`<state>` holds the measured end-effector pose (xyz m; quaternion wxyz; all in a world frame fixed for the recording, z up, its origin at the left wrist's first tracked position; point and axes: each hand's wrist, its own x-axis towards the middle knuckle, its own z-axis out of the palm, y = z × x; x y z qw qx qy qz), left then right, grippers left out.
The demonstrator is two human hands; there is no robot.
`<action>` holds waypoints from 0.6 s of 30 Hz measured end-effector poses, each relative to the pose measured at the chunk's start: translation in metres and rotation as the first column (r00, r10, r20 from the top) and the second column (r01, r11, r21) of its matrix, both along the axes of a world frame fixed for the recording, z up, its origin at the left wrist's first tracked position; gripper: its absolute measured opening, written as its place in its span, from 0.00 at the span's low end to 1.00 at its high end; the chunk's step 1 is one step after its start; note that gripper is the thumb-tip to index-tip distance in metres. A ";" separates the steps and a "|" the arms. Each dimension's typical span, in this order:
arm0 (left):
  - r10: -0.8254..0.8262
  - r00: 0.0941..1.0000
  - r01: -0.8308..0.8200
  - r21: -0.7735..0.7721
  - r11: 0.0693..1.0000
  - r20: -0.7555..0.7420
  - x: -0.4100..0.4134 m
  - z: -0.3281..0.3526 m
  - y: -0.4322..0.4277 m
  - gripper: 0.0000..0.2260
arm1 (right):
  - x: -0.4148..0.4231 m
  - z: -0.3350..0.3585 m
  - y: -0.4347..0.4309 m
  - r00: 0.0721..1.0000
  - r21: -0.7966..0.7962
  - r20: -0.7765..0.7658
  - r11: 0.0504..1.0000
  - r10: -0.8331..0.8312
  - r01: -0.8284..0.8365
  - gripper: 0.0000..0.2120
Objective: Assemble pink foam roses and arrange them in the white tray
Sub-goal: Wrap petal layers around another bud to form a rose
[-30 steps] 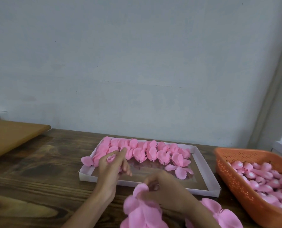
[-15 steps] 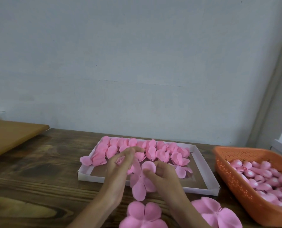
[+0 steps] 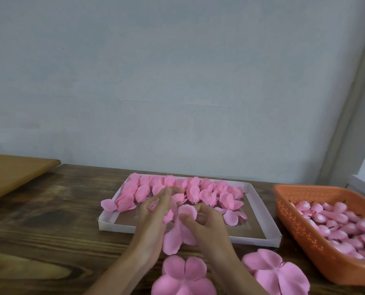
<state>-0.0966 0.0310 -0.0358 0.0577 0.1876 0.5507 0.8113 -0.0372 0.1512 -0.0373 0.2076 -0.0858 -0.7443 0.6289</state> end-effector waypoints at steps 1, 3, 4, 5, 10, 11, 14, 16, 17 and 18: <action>-0.011 1.000 0.011 0.009 1.000 0.007 0.000 0.001 0.000 0.23 | 0.000 -0.001 0.000 1.000 -0.006 0.005 1.000 -0.008 0.008 0.05; -0.028 0.999 0.028 0.025 0.999 0.017 0.000 0.001 0.000 0.24 | -0.001 -0.001 0.001 1.000 -0.020 0.015 1.000 -0.020 0.021 0.05; -0.031 0.999 0.030 0.029 0.999 0.020 0.000 0.001 -0.001 0.24 | -0.001 -0.002 0.000 1.000 -0.029 0.016 0.999 -0.021 0.021 0.05; -0.029 0.999 0.028 0.027 0.999 0.021 0.000 0.001 -0.001 0.24 | -0.001 -0.002 0.000 1.000 -0.040 0.015 0.999 -0.018 0.019 0.06; 0.003 1.000 -0.003 -0.008 1.000 -0.009 0.001 -0.001 0.000 0.26 | 0.000 -0.002 -0.005 1.000 -0.112 0.003 0.994 0.020 -0.020 0.06; 0.008 1.000 -0.008 -0.011 1.000 -0.014 0.001 -0.002 0.001 0.27 | 0.000 -0.001 -0.005 1.000 -0.119 -0.004 0.993 0.024 -0.024 0.06; 0.015 1.000 -0.015 0.011 1.000 0.000 0.001 -0.002 0.000 0.24 | 0.001 0.000 -0.006 0.999 -0.143 -0.018 0.989 0.031 -0.033 0.06; 0.008 1.000 -0.008 0.021 1.000 0.006 0.000 -0.003 0.000 0.23 | 0.001 0.000 -0.007 0.999 -0.166 -0.029 0.985 0.032 -0.037 0.05; 0.007 1.000 -0.007 0.026 1.000 0.005 -0.001 -0.004 0.001 0.24 | 0.001 0.000 -0.008 0.999 -0.178 -0.036 0.983 0.034 -0.040 0.05; 0.013 1.000 -0.013 0.033 0.999 0.005 -0.001 -0.004 0.001 0.24 | 0.001 0.000 -0.008 0.998 -0.189 -0.044 0.981 0.039 -0.047 0.04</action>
